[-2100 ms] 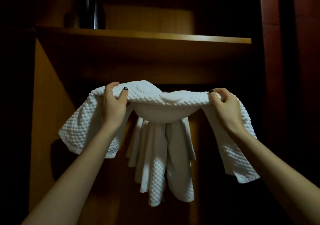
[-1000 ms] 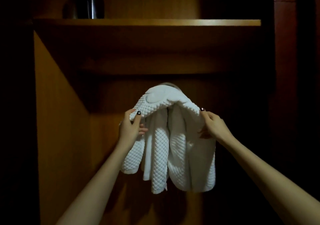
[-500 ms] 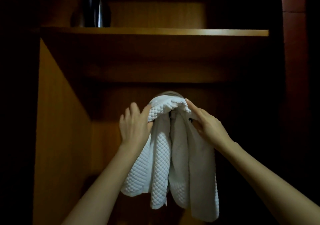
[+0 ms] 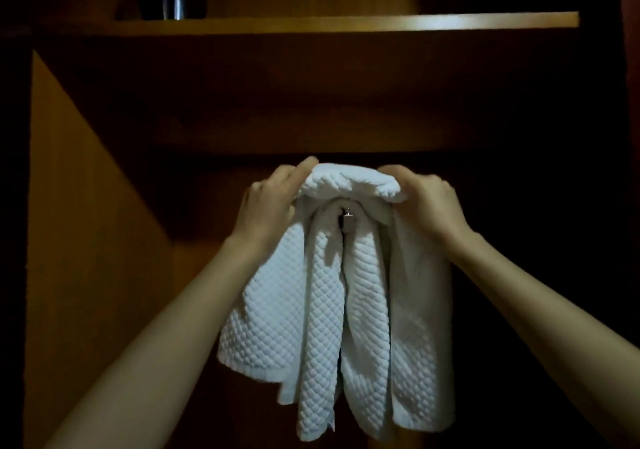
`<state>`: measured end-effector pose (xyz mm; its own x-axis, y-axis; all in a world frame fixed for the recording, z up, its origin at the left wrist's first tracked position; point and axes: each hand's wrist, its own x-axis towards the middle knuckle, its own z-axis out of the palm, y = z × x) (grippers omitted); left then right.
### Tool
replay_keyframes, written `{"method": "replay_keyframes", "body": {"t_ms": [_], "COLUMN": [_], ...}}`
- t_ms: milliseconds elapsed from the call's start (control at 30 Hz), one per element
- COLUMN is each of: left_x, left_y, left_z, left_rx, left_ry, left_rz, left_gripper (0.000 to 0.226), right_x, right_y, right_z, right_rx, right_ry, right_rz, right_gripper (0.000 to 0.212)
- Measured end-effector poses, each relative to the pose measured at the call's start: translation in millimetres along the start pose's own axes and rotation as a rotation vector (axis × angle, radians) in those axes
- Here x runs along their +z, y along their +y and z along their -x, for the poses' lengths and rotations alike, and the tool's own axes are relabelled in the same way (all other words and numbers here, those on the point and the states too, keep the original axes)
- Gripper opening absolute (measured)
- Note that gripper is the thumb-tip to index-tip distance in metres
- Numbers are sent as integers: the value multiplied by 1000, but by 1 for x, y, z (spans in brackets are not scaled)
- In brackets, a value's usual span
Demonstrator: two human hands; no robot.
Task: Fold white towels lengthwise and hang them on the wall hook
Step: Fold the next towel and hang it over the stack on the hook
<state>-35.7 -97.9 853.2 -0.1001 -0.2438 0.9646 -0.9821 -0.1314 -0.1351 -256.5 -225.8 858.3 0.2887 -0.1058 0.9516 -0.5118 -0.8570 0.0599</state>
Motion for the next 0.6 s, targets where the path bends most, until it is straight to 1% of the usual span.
{"method": "replay_keyframes", "body": {"t_ms": [67, 133, 200, 267, 333, 367, 433, 467, 500, 567, 600], "left_x": [4, 12, 20, 26, 31, 32, 35, 36, 37, 39, 40], "left_y": [-3, -3, -3, -3, 2, 4, 6, 6, 5, 3, 1], "left_z": [-17, -28, -31, -21, -5, 2, 6, 5, 2, -9, -16], "left_rx": [-5, -15, -70, -158, -184, -199, -286, -318, -326, -306, -293], "left_ry": [-34, -89, -131, -113, -88, -86, -85, -88, -94, -104, -102], "left_rz": [-49, -50, 57, 234, 325, 349, 406, 420, 409, 354, 322], "left_gripper": [80, 78, 70, 62, 60, 59, 61, 60, 58, 55, 54], "right_x": [3, 8, 16, 22, 27, 30, 35, 36, 37, 37, 38], "right_y": [1, 0, 0, 4, 8, 10, 13, 14, 17, 24, 29], "right_z": [-10, -13, -8, 2, 11, 13, 10, 7, 1, -14, -24], "right_rx": [30, 75, 131, 176, 217, 239, 280, 280, 257, 204, 199], "right_ry": [30, -2, -84, -140, -154, -153, -160, -166, -165, -120, -88], "right_rz": [16, 9, -63, -232, -393, -433, -449, -439, -403, -259, -189], "right_gripper": [44, 42, 43, 44, 49, 55, 63, 59, 50, 28, 22]}}
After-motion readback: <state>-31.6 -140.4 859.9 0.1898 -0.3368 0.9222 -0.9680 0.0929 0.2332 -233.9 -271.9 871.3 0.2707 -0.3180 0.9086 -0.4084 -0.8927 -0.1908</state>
